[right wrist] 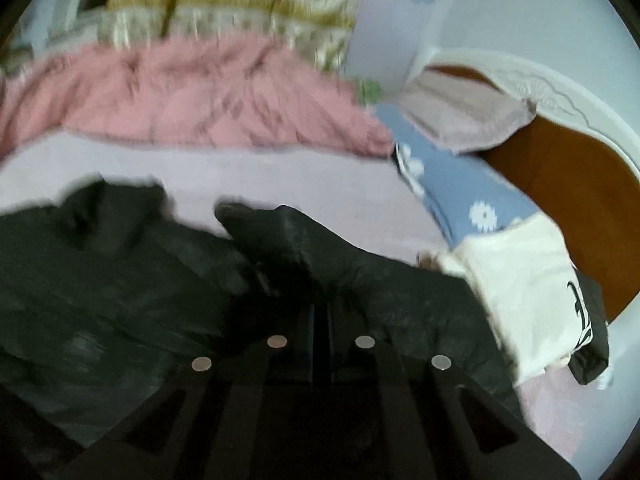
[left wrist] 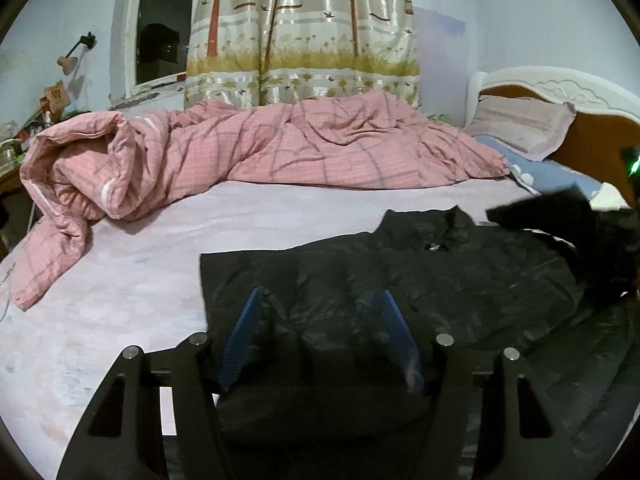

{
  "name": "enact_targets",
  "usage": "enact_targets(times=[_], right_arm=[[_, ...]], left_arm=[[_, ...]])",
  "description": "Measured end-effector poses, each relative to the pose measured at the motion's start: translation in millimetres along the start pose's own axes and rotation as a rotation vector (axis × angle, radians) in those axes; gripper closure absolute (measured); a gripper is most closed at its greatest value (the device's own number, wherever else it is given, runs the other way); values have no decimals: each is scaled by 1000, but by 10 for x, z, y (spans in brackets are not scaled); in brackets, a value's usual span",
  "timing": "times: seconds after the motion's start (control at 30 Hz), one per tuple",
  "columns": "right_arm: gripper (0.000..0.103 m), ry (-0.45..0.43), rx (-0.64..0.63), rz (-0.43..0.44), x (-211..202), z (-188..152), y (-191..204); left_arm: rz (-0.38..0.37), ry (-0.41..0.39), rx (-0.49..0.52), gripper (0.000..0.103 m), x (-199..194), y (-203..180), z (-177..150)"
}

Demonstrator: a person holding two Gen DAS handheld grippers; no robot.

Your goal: Fold large clothes

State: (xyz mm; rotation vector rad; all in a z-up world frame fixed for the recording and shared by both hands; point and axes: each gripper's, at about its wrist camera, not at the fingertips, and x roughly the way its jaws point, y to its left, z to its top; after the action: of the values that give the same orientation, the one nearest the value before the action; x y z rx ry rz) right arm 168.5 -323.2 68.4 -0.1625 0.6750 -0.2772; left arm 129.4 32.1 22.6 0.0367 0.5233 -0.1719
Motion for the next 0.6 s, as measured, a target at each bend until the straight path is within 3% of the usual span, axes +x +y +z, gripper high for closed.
enact_targets(times=[0.17, 0.3, 0.47, 0.6], right_arm=[[97, -126, -22, 153, -708, 258, 66], [98, -189, -2, 342, -1175, 368, 173], [98, -184, -22, 482, -1468, 322, 428], [97, -186, -71, 492, -1586, 218, 621]], left_arm=[[-37, -35, 30, 41, -118, -115, 4], [-73, -61, 90, 40, -206, -264, -21], [-229, -91, 103, 30, -313, -358, -51], [-354, -113, 52, 29, -398, -300, -24]])
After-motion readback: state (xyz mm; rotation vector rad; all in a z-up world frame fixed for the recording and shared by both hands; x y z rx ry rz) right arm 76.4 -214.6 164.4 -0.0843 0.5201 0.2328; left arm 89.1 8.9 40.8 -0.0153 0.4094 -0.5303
